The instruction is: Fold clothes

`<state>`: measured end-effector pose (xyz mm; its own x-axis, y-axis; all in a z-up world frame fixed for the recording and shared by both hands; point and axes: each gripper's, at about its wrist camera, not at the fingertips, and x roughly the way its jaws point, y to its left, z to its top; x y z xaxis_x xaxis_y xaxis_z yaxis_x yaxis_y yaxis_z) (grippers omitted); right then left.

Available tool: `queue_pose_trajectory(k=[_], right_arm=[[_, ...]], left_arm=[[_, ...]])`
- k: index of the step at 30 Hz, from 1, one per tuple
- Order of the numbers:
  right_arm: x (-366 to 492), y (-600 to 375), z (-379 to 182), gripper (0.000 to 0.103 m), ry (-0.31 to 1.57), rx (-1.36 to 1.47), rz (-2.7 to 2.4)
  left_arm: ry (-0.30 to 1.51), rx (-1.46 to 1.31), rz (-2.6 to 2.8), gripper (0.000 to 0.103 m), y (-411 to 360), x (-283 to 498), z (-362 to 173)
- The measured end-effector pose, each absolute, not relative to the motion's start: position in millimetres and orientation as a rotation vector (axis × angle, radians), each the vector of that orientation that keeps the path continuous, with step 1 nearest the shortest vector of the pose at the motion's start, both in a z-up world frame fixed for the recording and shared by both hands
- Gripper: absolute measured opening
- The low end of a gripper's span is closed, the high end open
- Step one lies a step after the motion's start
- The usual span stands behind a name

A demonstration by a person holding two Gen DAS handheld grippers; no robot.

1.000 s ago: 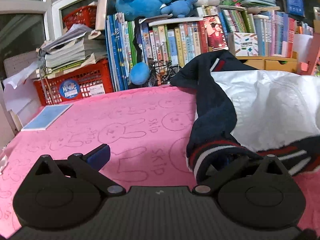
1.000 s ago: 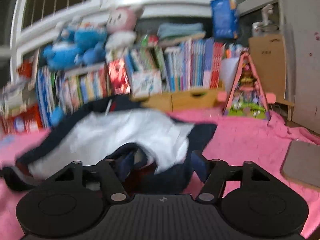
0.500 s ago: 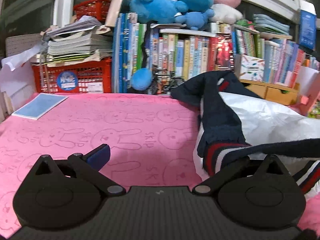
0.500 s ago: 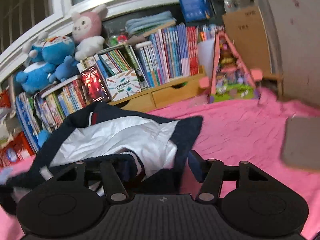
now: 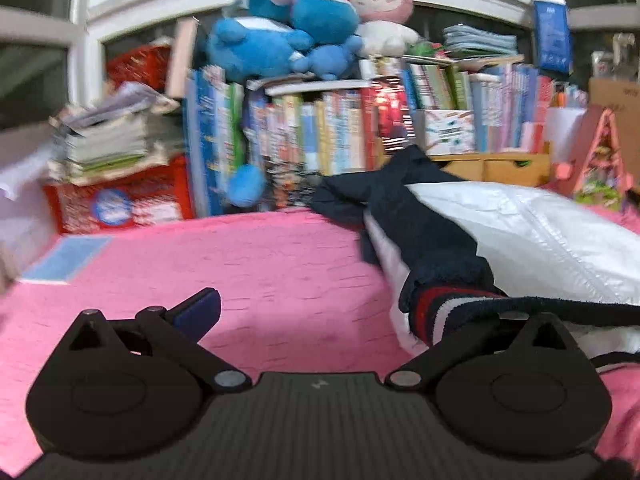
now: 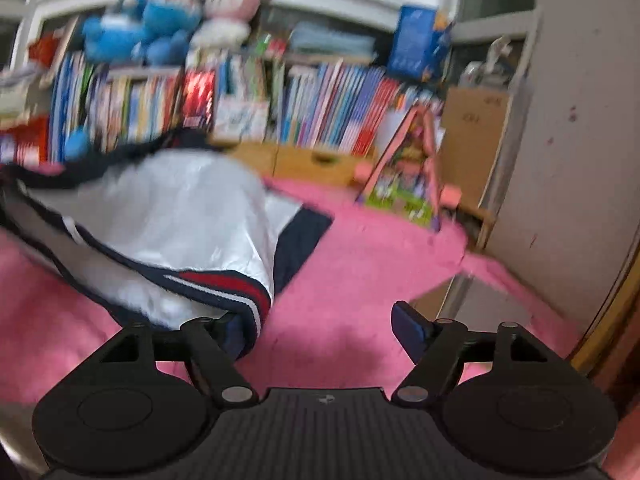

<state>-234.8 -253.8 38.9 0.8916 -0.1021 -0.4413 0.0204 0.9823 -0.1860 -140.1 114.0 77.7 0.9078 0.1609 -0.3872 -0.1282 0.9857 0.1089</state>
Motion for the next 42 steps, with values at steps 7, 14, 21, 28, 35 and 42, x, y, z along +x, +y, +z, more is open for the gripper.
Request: queue_pose_trajectory(k=[7, 14, 21, 28, 35, 42], right_arm=[[-217.9, -201.2, 20.5, 0.087, 0.414, -0.227, 0.053], [-217.3, -177.6, 17.9, 0.094, 0.381, -0.357, 0.117], [-248.1, -219.9, 32.7, 0.103, 0.335, -0.55, -0.037], [-241.2, -226.8, 11.3, 0.103, 0.412, -0.511, 0.014], [-233.9, -187.6, 10.0, 0.103, 0.323, -0.557, 0.129], [-245.6, -169.3, 8.4, 0.059, 0.312, -0.563, 0.207]], left_arm=[[0.459, -0.035, 0.354, 0.103, 168.8, -179.3, 64.0], [0.587, -0.205, 0.365, 0.103, 198.3, -197.5, 33.7], [0.579, -0.084, 0.24, 0.103, 158.9, -210.4, 30.6], [0.56, 0.011, 0.291, 0.103, 150.7, -222.9, 26.4], [0.601, -0.119, 0.383, 0.103, 188.0, -239.2, 26.8], [0.505, 0.175, 0.376, 0.103, 141.4, -242.8, 32.3]])
